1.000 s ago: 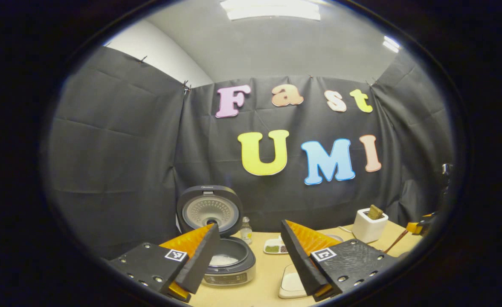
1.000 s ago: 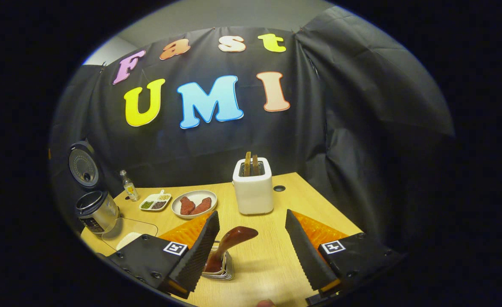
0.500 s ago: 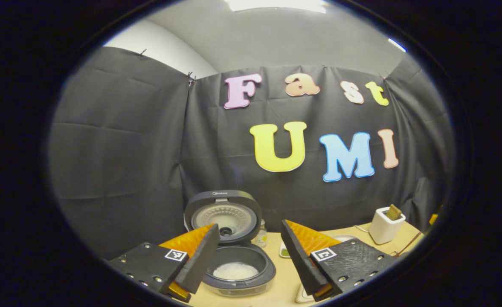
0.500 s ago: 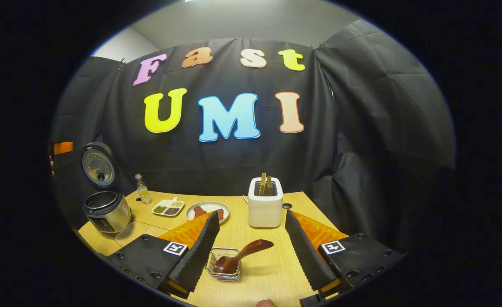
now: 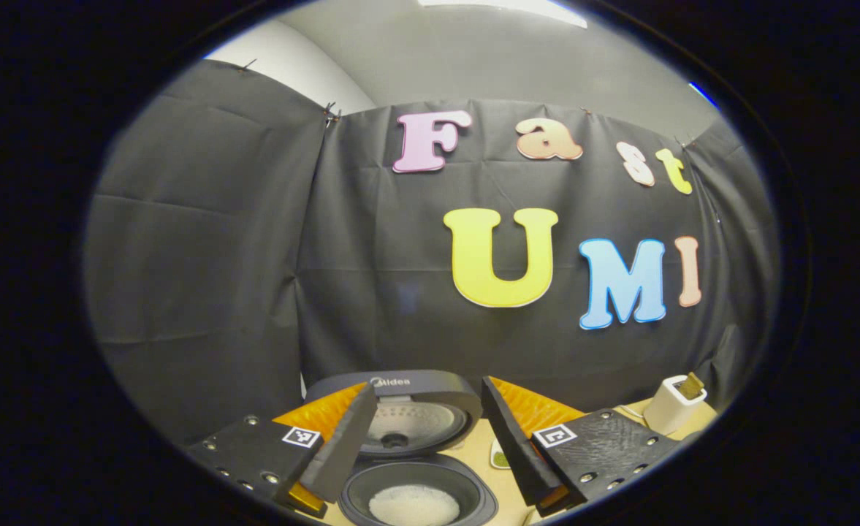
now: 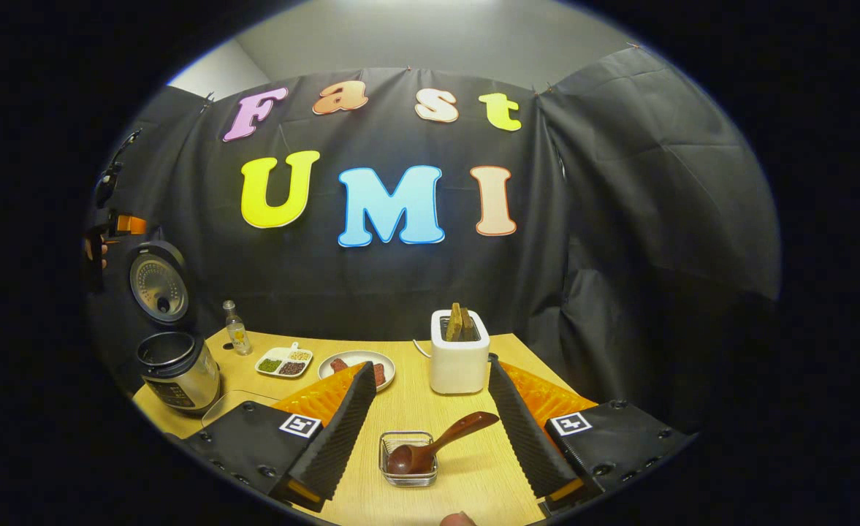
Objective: Close the left gripper, press the button to open the rice cooker; take a wooden spoon from the chopstick holder with the right hand, scoop a spoonful of rice and pour it into the rice cooker, then put the wooden spoon back into the chopstick holder.
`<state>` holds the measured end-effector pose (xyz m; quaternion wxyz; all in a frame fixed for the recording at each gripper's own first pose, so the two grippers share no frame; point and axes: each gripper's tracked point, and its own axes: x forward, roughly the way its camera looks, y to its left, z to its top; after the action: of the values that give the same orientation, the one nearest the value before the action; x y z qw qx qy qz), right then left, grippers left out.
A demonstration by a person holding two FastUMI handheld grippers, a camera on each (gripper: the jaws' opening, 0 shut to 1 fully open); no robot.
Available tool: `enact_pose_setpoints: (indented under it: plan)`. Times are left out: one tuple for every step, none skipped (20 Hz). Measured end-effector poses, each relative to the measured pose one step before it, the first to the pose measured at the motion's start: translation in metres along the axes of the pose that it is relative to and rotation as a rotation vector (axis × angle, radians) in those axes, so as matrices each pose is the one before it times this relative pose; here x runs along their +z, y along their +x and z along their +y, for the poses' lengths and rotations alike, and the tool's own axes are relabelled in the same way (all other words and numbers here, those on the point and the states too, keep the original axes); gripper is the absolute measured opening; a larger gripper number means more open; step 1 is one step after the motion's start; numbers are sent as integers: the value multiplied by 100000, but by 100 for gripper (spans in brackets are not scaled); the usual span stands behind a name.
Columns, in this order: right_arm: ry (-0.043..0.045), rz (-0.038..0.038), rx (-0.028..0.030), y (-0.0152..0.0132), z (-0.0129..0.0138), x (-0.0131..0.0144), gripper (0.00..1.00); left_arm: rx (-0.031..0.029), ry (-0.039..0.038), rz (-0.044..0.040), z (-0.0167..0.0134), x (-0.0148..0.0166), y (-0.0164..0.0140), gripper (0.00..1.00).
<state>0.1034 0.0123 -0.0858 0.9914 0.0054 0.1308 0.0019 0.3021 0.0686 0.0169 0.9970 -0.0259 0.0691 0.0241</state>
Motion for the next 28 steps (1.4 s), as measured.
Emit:
enact_pose_setpoints:
  plan:
    - [547, 378, -771, 49, 333, -191, 98, 347, -387, -407, 625, 144, 1100, 87]
    - [502, 417, -842, -6, 311, -150, 98, 504, 117, -404, 690, 298, 1037, 87]
    - [331, 484, -846, 41, 241, -190, 98, 359, 362, -299, 602, 148, 1171, 87]
    - [-4, 539, -776, -28, 251, -230, 98, 130, 591, -309, 256, 324, 1152, 87]
    - [-142, 589, -796, 38, 167, -250, 98, 266, 583, -122, 423, 145, 1060, 90]
    - [-373, 699, -558, 26, 303, -188, 98, 41, 599, 492, 591, -187, 868, 90]
    - [-341, 273, -225, 55, 349, -92, 98, 137, 177, 851, 321, -298, 791, 89]
    - [-300, 79, -141, -16, 344, -8, 98, 39, -213, 1024, 314, -414, 790, 87]
    - [-525, 109, -21, -58, 321, 14, 98, 243, -253, 1226, 314, -541, 777, 87]
    - [-429, -33, 103, 28, 262, 57, 98, 323, -163, 951, 151, -485, 628, 87]
    - [-330, -41, 339, -21, 247, 59, 98, 344, -122, 1392, 173, -617, 572, 90]
    - [-262, -23, 361, 13, 309, 86, 98, -218, -278, 1431, -16, -604, 370, 90]
    - [-388, 6, 348, 26, 190, 41, 98, -239, -331, 1617, -110, -598, 227, 90]
    - [-380, -91, 436, -29, 34, 93, 98, 433, 688, -66, 122, 20, 123, 89]
    - [-259, -279, 603, -18, 129, 104, 98, 0, 533, -395, -16, 29, 55, 88]
    - [-177, -248, 499, -11, 64, 128, 98, 178, 31, 305, -9, -1, -66, 88]
    - [-166, -335, 560, -131, 17, 65, 98, 374, -645, 1421, 12, -317, 27, 87]
    - [-150, -105, 514, -9, 52, 88, 98, 679, -819, 1830, 28, -624, -212, 91]
    - [-15, -1, 574, 23, -53, -105, 98, -181, 702, -1888, -77, 34, -350, 91]
    - [125, 134, 801, -16, -29, -7, 98, -11, 797, 420, -380, -239, -556, 92]
    - [157, 18, 669, -92, -134, -60, 98, 251, 824, -439, -137, -145, -611, 91]
    - [131, 63, 921, -51, -89, 33, 98, 49, -177, 107, -112, -116, -554, 92]
    - [57, 11, 760, 1, -34, -60, 98, 34, -415, 84, -143, -275, -669, 94]
    - [68, 35, 781, 13, -226, 8, 98, 258, -544, 592, -143, -262, -577, 94]
    - [114, -97, 930, -39, -19, -36, 98, 242, -310, 310, -106, -384, -590, 92]
    - [69, -16, 847, -35, -173, 82, 98, 271, 262, 687, -197, -358, -650, 92]
    - [-30, 5, 659, 20, -141, -90, 98, 323, 362, 182, -232, -351, -567, 92]
    - [42, -69, 660, -63, -115, 40, 98, 334, 152, 638, -215, -417, -629, 94]
